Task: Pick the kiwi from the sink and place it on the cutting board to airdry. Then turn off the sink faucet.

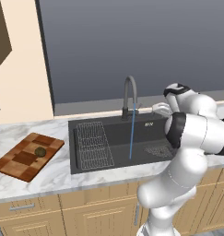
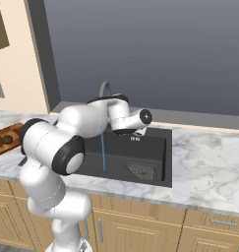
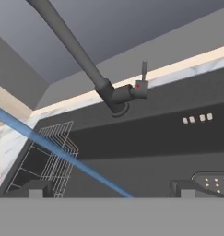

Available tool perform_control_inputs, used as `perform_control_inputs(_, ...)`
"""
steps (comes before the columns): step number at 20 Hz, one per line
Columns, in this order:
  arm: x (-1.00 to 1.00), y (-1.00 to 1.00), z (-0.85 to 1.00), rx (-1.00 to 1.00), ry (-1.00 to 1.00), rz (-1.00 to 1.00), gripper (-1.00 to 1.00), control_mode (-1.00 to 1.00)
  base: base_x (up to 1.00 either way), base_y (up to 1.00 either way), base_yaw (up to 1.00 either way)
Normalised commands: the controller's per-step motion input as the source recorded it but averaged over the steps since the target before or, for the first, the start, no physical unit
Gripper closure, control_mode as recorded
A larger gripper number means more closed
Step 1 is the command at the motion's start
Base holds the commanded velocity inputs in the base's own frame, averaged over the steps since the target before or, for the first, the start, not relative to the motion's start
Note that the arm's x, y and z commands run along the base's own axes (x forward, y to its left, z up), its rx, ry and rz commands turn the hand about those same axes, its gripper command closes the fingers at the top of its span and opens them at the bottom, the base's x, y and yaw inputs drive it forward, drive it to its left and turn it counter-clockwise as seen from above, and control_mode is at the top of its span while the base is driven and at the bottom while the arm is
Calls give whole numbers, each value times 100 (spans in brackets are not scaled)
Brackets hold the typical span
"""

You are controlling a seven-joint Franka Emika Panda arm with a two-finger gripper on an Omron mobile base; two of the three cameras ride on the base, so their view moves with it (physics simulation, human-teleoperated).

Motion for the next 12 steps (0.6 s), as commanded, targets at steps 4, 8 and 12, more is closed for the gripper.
perform_control_inputs(4, 7, -6, -7, 0, 0, 0, -100, -100, 0, 0, 0)
perform_control_inputs(8, 9, -8, -8, 0, 0, 0, -100, -100, 0, 0, 0)
perform_control_inputs(12, 9, -6, -8, 0, -1, 0, -100, -100, 0, 0, 0)
